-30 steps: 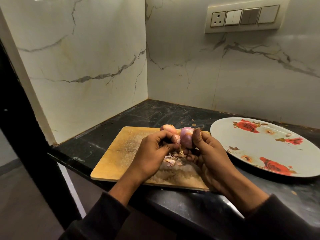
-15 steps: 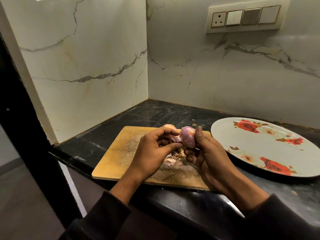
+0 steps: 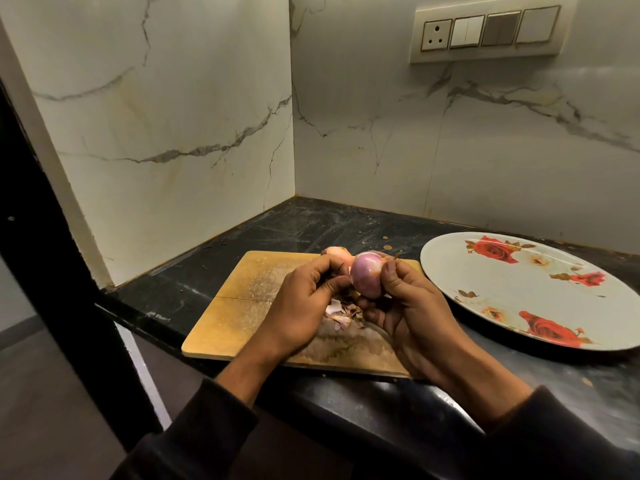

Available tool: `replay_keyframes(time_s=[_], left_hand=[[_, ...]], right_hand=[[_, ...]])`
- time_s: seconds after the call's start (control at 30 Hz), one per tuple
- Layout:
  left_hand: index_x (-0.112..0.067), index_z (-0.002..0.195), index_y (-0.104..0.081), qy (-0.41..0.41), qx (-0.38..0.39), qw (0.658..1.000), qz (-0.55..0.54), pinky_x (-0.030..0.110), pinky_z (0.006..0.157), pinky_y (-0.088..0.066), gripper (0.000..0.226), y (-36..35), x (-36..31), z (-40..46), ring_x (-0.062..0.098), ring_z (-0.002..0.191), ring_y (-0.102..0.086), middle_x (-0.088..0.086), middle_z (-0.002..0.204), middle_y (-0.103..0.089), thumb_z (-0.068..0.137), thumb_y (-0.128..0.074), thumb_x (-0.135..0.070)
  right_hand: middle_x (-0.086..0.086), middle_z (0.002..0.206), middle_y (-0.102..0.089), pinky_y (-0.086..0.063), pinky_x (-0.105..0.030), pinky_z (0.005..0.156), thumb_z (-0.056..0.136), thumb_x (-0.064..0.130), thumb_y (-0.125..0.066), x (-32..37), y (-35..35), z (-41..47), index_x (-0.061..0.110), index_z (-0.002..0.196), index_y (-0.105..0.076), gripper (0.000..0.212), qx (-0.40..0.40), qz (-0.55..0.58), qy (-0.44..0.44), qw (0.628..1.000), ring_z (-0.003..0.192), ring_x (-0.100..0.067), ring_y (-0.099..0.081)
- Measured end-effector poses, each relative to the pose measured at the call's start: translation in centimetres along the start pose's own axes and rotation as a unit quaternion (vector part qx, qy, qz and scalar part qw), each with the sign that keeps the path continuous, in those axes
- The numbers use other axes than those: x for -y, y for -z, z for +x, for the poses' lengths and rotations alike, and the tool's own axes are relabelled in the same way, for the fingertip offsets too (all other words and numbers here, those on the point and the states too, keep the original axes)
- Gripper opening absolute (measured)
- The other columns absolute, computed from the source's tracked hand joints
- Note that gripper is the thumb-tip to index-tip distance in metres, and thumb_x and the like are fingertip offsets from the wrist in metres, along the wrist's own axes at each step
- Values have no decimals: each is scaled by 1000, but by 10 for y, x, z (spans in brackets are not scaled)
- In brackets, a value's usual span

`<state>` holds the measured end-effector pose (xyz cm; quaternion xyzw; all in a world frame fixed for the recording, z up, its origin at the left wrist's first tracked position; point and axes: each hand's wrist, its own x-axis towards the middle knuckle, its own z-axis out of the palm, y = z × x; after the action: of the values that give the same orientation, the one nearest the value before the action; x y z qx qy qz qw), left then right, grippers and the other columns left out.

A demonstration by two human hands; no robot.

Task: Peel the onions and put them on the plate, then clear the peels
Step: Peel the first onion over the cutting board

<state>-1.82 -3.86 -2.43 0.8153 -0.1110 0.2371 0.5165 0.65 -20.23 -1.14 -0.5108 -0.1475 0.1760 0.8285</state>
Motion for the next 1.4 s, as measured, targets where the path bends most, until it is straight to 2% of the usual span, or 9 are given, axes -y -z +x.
replay_keyframes(time_s=[0.13,0.23,0.4,0.63,0.77,0.97,1.13,1.33,1.4], left_hand=[[-22,85,-63,-20,-1,1000,6,11,74,-47,21,-1,-2,0,-4,79,-63,-22,81,-67,95,-61,-3],[-26,86,-64,-20,-10,1000,3,9,74,-47,26,-1,-2,-1,-5,82,-66,-25,82,-68,94,-61,-2],[-19,102,-76,-4,-9,1000,1,19,83,-55,19,-3,1,1,3,94,-70,-8,97,-75,94,-66,-6],[-17,101,-74,-18,-47,999,0,21,79,-56,10,-3,0,0,5,89,-71,-8,93,-74,92,-70,-16],[-18,119,-67,-4,-41,998,-52,26,81,-60,30,-2,-3,-1,8,96,-72,-5,104,-73,89,-72,-15],[-21,125,-64,4,-17,995,-100,26,79,-60,36,-2,-7,-3,11,100,-73,-3,117,-70,90,-70,-13],[-23,125,-65,-7,-12,995,-97,25,80,-59,43,-2,-10,-3,8,105,-69,-5,119,-69,83,-71,-25],[-35,130,-58,-13,23,996,-88,14,74,-54,53,-1,-16,-7,-4,101,-64,-13,119,-62,79,-71,-31],[-35,132,-56,-19,27,996,-85,13,74,-54,54,-1,-17,-7,-4,99,-64,-10,119,-61,82,-71,-28]], right_hand=[[-15,106,-71,-56,-24,57,102,24,-48,0,2,3,14,122,-60,25,-36,18,33,999,72,-15,-71],[-16,127,-62,-58,-27,65,90,26,-57,5,6,5,21,127,-59,37,-60,1,58,997,93,-23,-69],[-14,131,-61,-60,-30,71,99,14,-54,3,9,4,26,126,-64,31,-53,-7,61,997,103,-27,-69],[-7,132,-63,-53,-21,61,91,27,-63,2,9,4,33,124,-61,33,-70,-97,48,992,109,-25,-67],[-8,122,-70,-53,-28,65,76,38,-70,1,10,4,29,130,-61,56,-69,-119,53,989,104,-25,-71],[-5,104,-76,-50,-28,63,79,51,-65,2,12,3,25,122,-61,50,-88,-179,62,978,86,-18,-71],[-2,77,-72,-45,-23,52,84,49,-59,-1,11,3,17,114,-64,44,-71,-143,59,985,61,-9,-58],[-10,77,-66,-43,-29,52,71,81,-43,-4,10,4,15,107,-68,80,-54,-193,40,979,59,-14,-55],[-10,80,-69,-47,-31,53,72,81,-39,-3,10,4,16,108,-66,79,-55,-212,47,975,59,-13,-59]])
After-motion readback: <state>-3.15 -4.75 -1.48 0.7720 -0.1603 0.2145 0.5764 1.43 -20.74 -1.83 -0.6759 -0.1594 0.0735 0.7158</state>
